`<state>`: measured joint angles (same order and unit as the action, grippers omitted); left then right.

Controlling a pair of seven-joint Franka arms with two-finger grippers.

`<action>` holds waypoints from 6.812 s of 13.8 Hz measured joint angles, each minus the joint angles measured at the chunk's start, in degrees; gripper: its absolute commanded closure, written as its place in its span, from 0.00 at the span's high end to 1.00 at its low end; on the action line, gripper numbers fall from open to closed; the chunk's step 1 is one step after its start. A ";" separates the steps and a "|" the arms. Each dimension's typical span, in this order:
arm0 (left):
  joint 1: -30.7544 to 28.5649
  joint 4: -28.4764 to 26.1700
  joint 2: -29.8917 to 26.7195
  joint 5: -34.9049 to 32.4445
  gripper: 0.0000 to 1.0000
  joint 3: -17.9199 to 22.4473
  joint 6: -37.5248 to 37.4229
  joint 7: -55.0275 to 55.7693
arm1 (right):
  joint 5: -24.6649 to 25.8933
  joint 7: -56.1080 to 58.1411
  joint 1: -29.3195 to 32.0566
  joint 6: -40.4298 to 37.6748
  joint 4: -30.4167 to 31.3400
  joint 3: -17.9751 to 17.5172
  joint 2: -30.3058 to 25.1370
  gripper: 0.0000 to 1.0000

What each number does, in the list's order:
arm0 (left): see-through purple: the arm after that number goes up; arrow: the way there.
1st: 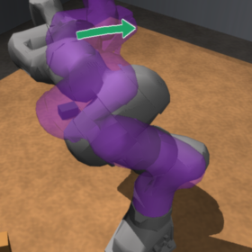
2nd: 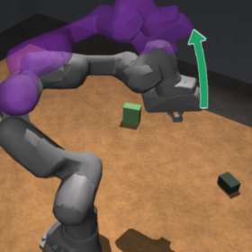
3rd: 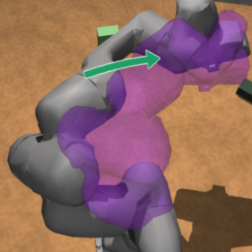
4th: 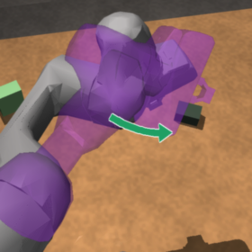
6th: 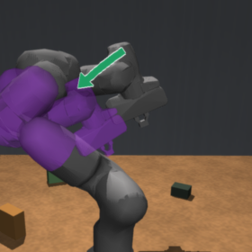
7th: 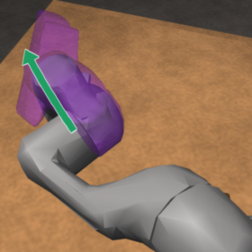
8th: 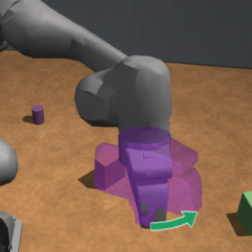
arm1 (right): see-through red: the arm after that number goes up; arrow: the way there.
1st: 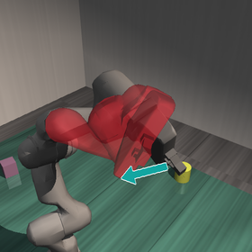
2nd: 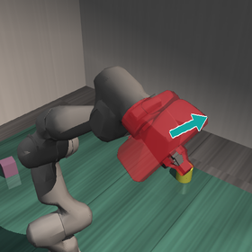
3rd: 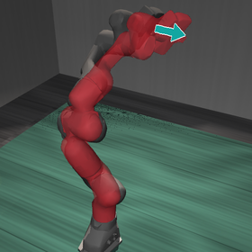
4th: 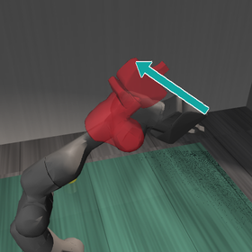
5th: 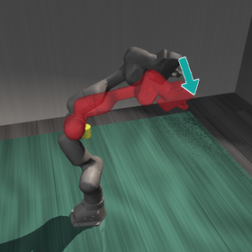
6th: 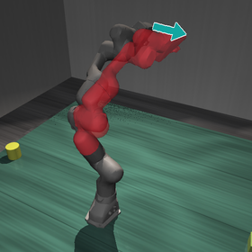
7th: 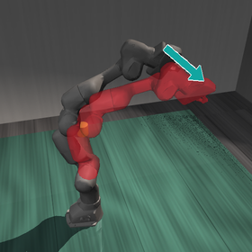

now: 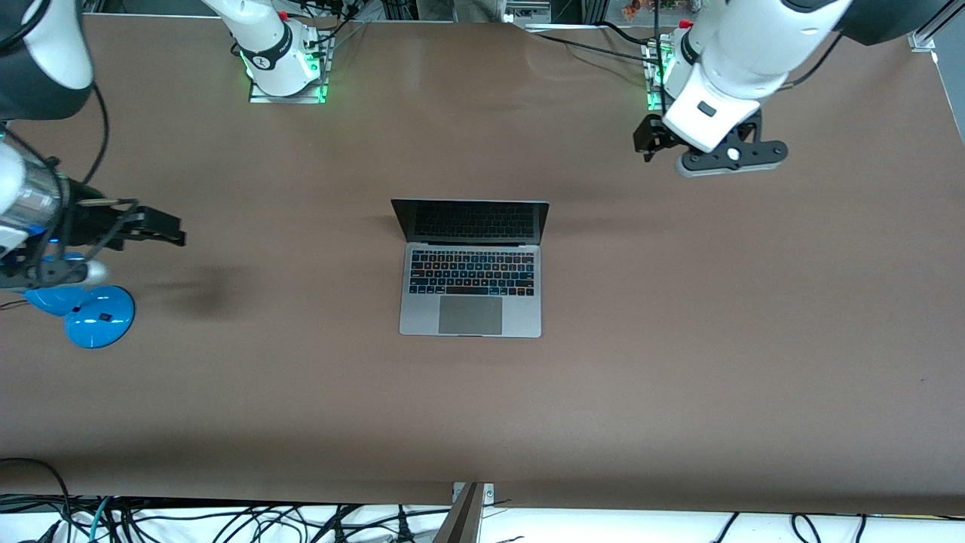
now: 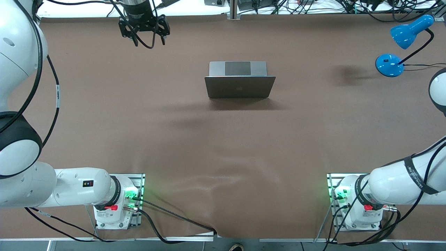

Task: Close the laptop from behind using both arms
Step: 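Move the right gripper and the left gripper toward the laptop screen, then lower both grippers behind the laptop screen's top edge, then push the screen forward with both grippers, tilting it toward the keyboard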

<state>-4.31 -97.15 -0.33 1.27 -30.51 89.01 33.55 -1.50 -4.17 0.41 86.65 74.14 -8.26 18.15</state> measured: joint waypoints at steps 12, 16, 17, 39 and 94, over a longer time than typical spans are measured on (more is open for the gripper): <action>-0.05 -0.32 0.06 4.35 0.96 -6.52 4.04 7.20 | 1.38 -24.58 -12.94 -0.03 0.37 -6.74 0.54 1.00; -0.04 -2.68 0.29 6.43 0.63 -10.68 9.27 10.93 | 1.61 -27.09 -17.51 0.07 0.48 -6.76 2.15 1.00; -0.01 -4.07 0.35 6.43 0.53 -11.90 11.13 12.17 | 1.61 -27.13 -18.19 0.23 0.49 -6.75 2.62 0.99; 4.86 -14.19 15.05 -3.65 0.00 -16.54 29.18 31.01 | -4.19 -39.08 -28.49 7.34 1.06 -6.76 12.30 0.20; 6.78 1.77 31.57 -18.58 0.00 -10.91 26.82 35.83 | -3.15 -39.85 -30.53 17.31 2.56 -3.81 18.23 0.02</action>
<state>2.47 -95.38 31.25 -17.31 -41.42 115.83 69.38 -4.64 -44.02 -30.13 103.96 76.71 -12.06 36.37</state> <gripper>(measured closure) 0.991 0.974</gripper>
